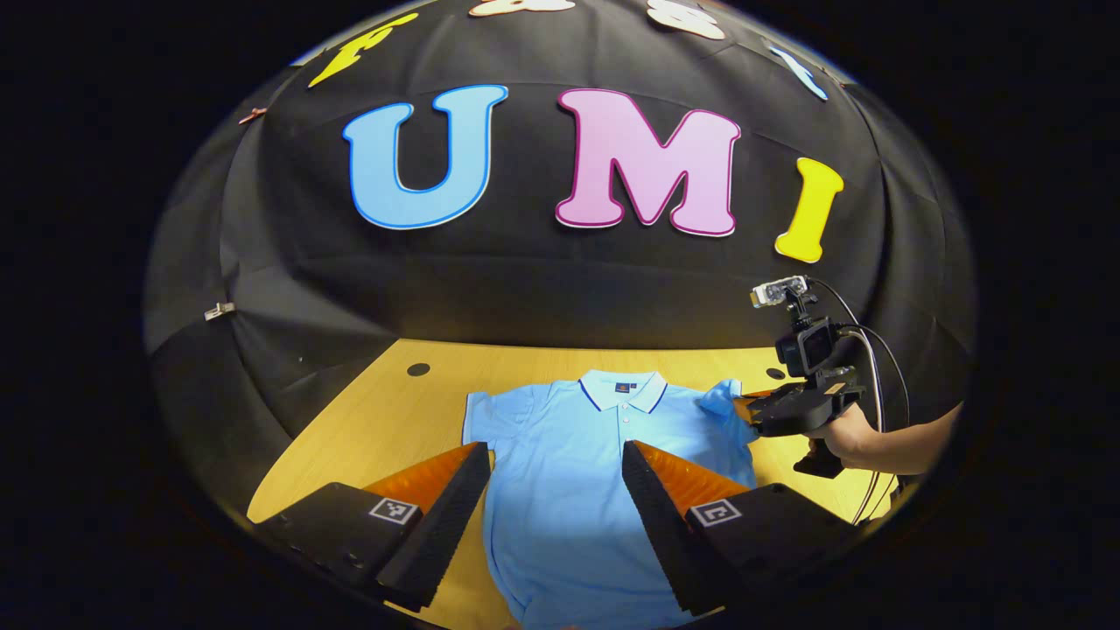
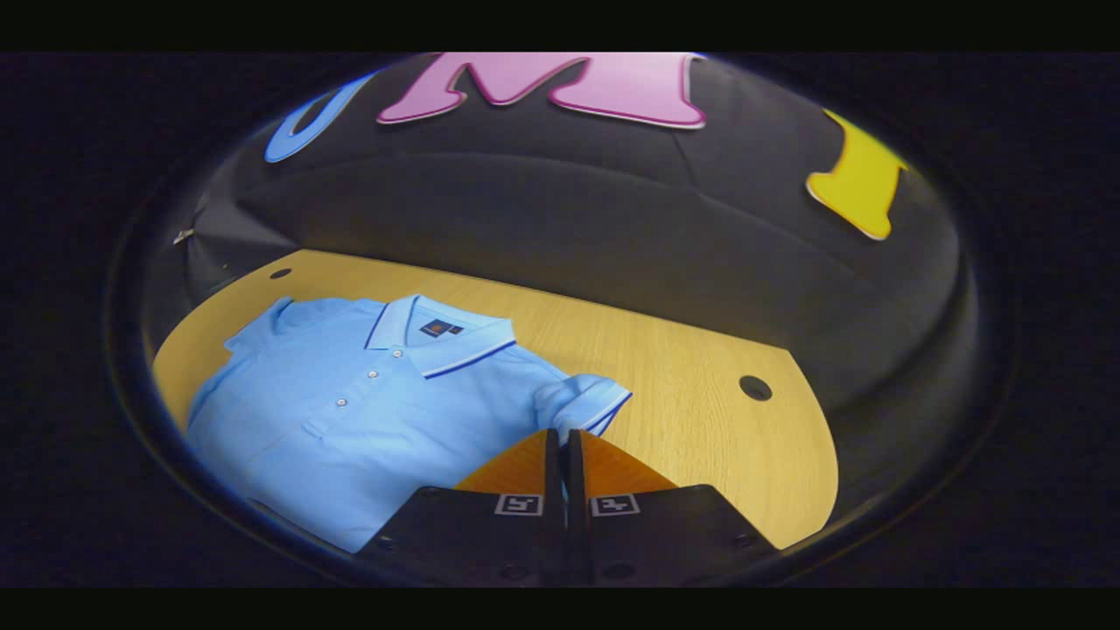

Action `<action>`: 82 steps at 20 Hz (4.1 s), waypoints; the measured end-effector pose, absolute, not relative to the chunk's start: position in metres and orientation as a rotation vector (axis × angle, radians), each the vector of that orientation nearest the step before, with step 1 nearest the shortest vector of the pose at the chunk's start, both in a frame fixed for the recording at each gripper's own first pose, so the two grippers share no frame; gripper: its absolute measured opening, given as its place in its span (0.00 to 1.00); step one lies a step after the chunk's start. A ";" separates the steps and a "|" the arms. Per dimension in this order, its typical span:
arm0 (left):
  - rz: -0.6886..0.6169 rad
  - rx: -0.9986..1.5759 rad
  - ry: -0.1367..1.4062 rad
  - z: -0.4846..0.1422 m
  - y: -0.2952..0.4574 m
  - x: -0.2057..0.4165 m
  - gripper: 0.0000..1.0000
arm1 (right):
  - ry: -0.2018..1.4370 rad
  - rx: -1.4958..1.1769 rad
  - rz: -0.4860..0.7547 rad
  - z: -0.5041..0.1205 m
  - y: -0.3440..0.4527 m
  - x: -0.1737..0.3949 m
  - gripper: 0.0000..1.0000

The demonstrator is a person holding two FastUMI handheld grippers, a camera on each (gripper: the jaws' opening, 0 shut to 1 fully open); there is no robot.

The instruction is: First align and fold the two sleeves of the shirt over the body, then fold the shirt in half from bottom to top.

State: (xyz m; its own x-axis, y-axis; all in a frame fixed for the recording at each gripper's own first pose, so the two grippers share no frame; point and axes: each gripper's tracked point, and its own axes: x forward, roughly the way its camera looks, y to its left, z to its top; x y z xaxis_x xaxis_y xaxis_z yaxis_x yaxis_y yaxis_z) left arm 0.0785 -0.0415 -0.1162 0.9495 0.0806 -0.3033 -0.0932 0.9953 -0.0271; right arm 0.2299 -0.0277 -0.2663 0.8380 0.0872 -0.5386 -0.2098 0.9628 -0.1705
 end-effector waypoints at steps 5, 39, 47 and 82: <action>0.135 -0.084 0.306 -0.122 -0.017 0.062 0.97 | 0.540 -0.307 0.249 -0.259 0.031 0.234 0.02; 0.204 -0.158 0.479 -0.268 0.117 0.323 0.97 | 0.425 -0.129 0.273 -0.209 -0.007 0.149 0.97; 0.189 -0.062 0.531 -0.297 0.127 0.378 0.97 | 0.446 -0.111 0.225 -0.232 -0.031 0.139 0.97; -0.172 -0.279 0.555 -0.239 -0.121 0.326 0.33 | 0.456 -0.012 0.262 -0.264 -0.025 0.086 0.97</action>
